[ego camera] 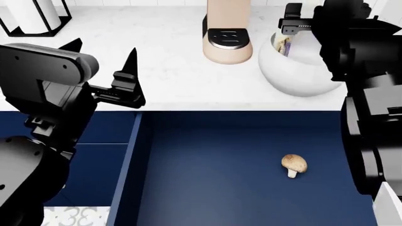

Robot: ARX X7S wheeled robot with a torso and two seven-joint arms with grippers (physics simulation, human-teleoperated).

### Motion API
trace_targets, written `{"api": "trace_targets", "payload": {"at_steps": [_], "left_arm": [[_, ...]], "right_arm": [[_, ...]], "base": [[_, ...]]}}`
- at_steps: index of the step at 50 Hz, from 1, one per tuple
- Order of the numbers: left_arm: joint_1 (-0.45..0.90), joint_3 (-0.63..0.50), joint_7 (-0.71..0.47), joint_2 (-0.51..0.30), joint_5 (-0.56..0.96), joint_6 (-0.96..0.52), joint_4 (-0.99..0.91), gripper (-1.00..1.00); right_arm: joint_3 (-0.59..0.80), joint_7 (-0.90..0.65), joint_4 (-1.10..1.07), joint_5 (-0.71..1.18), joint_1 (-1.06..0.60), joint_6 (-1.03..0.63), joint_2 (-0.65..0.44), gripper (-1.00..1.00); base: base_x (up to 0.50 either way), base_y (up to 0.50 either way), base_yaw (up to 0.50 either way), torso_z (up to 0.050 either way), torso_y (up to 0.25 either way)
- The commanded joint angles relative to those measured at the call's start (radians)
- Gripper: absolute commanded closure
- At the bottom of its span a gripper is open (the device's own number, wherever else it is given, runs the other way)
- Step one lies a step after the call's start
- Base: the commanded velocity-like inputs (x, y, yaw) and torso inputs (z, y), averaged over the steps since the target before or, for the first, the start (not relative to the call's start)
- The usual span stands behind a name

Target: Place the bar in the bowl and close the drawer.

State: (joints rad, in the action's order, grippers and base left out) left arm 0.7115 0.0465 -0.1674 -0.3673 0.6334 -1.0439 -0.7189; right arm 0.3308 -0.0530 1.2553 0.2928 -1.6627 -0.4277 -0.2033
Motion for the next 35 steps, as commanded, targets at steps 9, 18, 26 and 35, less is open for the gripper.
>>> {"api": "trace_targets", "payload": {"at_steps": [9,18,26,35], "left_arm": [[-0.002,0.000,-0.006,-0.005,0.009,0.010,0.001,-1.00],[0.005,0.006,-0.014,-0.007,0.016,0.012,-0.009,-1.00],[0.023,0.013,-0.024,-0.008,0.021,0.015,-0.019,-1.00],[0.041,0.026,-0.035,-0.009,0.036,0.007,-0.024,-1.00]], "right_arm": [[-0.014,-0.038,-0.309,0.030,0.060,-0.160,-0.046,-1.00],[-0.040,-0.090,-0.693,0.089,0.115,-0.368,-0.107,-1.00],[-0.077,-0.158,-1.044,0.165,0.202,-0.580,-0.162,-1.00],[-0.173,-0.257,-1.489,0.292,0.381,-0.820,-0.219,-1.00]], "base": [[0.00,0.00,0.00,0.000,0.000],[0.00,0.00,0.00,0.000,0.000],[0.00,0.00,0.00,0.000,0.000],[0.00,0.00,0.00,0.000,0.000]]}}
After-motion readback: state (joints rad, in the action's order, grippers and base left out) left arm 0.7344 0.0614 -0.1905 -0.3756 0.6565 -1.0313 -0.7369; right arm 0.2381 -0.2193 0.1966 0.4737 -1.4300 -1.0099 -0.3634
